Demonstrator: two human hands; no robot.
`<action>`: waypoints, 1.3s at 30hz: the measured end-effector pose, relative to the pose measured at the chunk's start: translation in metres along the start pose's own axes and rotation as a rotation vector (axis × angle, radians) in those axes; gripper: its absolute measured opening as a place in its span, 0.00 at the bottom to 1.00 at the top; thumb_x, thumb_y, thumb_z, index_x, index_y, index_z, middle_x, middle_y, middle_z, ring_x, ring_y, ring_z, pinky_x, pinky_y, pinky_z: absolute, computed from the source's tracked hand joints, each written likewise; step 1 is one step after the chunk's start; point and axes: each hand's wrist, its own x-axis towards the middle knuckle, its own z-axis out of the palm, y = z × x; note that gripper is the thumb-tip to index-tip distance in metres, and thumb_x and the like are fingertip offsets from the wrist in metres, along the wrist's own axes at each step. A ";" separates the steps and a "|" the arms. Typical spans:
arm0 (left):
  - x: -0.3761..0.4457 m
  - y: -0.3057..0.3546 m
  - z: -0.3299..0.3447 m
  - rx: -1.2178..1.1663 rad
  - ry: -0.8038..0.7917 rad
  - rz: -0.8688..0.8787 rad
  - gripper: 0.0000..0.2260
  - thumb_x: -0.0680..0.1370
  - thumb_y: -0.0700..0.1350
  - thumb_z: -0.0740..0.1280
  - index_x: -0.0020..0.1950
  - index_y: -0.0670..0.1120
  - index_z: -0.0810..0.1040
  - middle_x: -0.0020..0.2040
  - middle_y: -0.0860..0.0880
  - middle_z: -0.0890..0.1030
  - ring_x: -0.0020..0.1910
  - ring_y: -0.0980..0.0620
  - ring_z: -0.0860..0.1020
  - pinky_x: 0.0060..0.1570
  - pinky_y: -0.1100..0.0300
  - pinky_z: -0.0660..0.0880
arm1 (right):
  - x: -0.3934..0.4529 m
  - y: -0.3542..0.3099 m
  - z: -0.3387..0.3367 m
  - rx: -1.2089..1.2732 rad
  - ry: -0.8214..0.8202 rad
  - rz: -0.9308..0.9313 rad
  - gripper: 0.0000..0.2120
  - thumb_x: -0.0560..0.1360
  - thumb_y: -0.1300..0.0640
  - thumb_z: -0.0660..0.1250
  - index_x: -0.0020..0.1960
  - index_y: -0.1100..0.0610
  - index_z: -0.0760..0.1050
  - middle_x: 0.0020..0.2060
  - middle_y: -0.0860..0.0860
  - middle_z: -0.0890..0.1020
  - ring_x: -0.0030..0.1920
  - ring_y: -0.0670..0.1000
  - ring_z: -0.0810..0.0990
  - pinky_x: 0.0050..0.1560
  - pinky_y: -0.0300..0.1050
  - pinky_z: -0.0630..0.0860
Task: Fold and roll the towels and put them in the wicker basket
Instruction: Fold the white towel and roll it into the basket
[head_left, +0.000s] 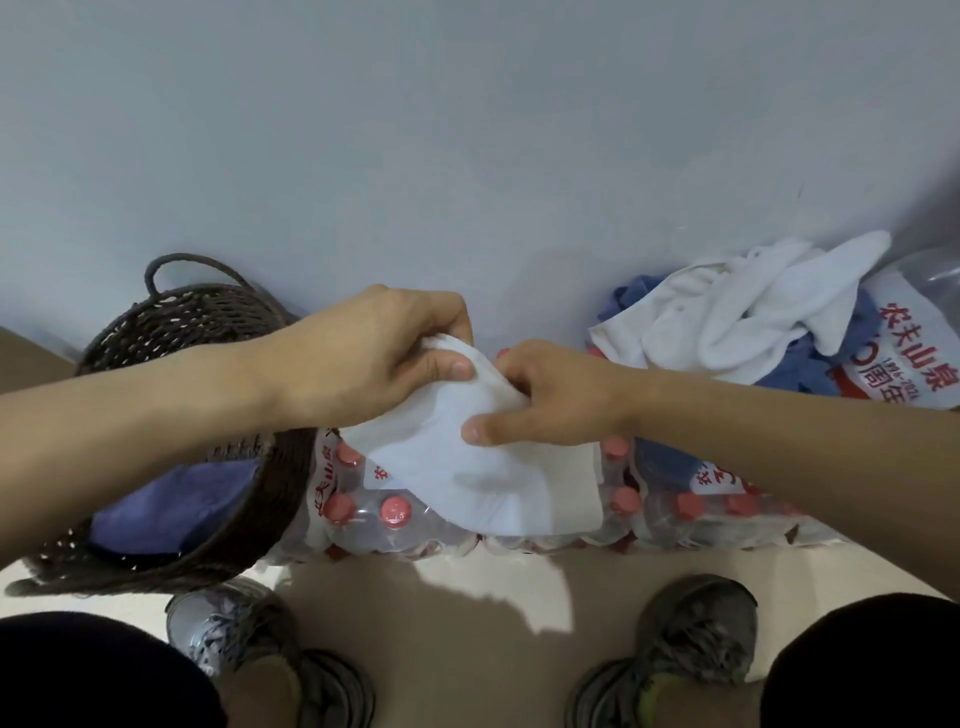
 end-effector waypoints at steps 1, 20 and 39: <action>-0.001 -0.001 -0.002 -0.004 0.018 -0.011 0.08 0.78 0.51 0.66 0.49 0.47 0.78 0.38 0.56 0.79 0.39 0.59 0.77 0.35 0.71 0.68 | -0.001 0.002 -0.002 0.015 -0.035 0.012 0.12 0.68 0.40 0.73 0.30 0.40 0.75 0.27 0.37 0.77 0.29 0.39 0.77 0.30 0.31 0.70; -0.007 -0.084 0.055 -0.292 -0.407 -0.836 0.10 0.81 0.44 0.64 0.50 0.37 0.79 0.39 0.43 0.83 0.34 0.47 0.83 0.35 0.55 0.82 | -0.036 0.118 -0.011 0.518 -0.173 0.831 0.18 0.76 0.55 0.71 0.63 0.60 0.75 0.55 0.59 0.84 0.56 0.62 0.83 0.54 0.60 0.81; 0.011 -0.125 0.088 0.385 -0.544 -0.519 0.11 0.77 0.51 0.67 0.54 0.45 0.76 0.50 0.47 0.80 0.45 0.48 0.77 0.44 0.60 0.72 | -0.019 0.122 -0.013 0.237 -0.030 0.890 0.09 0.72 0.60 0.75 0.50 0.59 0.78 0.34 0.55 0.86 0.32 0.53 0.86 0.31 0.44 0.81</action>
